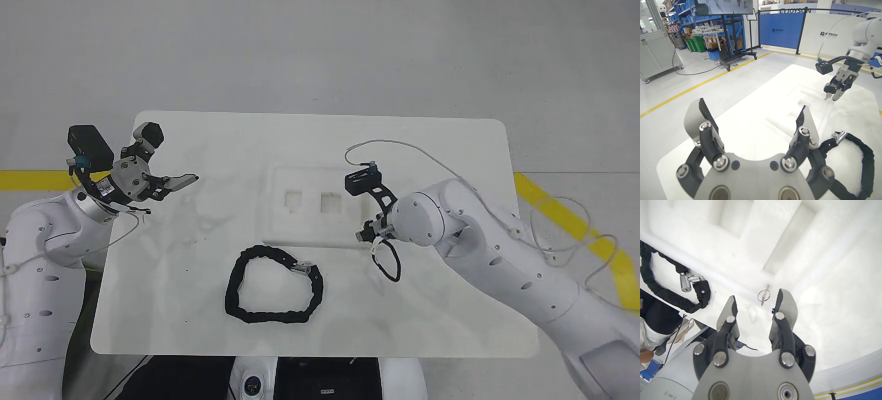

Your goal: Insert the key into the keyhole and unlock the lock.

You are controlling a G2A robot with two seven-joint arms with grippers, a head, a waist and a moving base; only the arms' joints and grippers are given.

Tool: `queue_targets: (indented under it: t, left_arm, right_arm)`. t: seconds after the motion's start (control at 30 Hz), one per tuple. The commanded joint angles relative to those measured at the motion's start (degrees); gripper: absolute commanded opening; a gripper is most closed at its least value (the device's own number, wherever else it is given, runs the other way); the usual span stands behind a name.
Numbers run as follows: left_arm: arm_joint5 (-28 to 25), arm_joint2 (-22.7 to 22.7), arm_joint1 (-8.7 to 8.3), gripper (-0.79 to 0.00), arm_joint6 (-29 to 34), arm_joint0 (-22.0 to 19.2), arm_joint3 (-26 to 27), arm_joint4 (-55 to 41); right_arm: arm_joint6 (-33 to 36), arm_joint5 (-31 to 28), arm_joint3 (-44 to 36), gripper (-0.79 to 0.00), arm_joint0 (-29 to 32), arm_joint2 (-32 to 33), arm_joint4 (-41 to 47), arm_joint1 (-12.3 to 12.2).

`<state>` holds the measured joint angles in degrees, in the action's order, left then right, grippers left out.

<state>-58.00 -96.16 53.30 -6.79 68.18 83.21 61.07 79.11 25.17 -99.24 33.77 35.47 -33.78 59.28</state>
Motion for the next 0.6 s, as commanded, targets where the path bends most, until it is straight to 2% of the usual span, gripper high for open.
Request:
queue_targets:
  t: [0.0,0.2,0.5,0.57]
  left_arm:
    - [0.0,0.0,0.0,0.0,0.0,0.0,0.0,0.0]
    - [0.0,0.0,0.0,0.0,0.0,0.0,0.0,0.0]
    - [0.0,0.0,0.0,0.0,0.0,0.0,0.0,0.0]
    - [0.0,0.0,0.0,0.0,0.0,0.0,0.0,0.0]
  right_arm:
    - [0.0,0.0,0.4,-0.425,-0.1,-0.1,0.0,0.1]
    - [0.1,-0.1,1.5,-0.462,-0.5,-0.5,0.1,0.6]
    - [-0.6,0.6,3.5,-0.625,-0.9,-0.7,-0.5,1.1]
    - [-0.7,0.7,3.7,-0.745,-0.9,-0.7,-0.6,1.2]
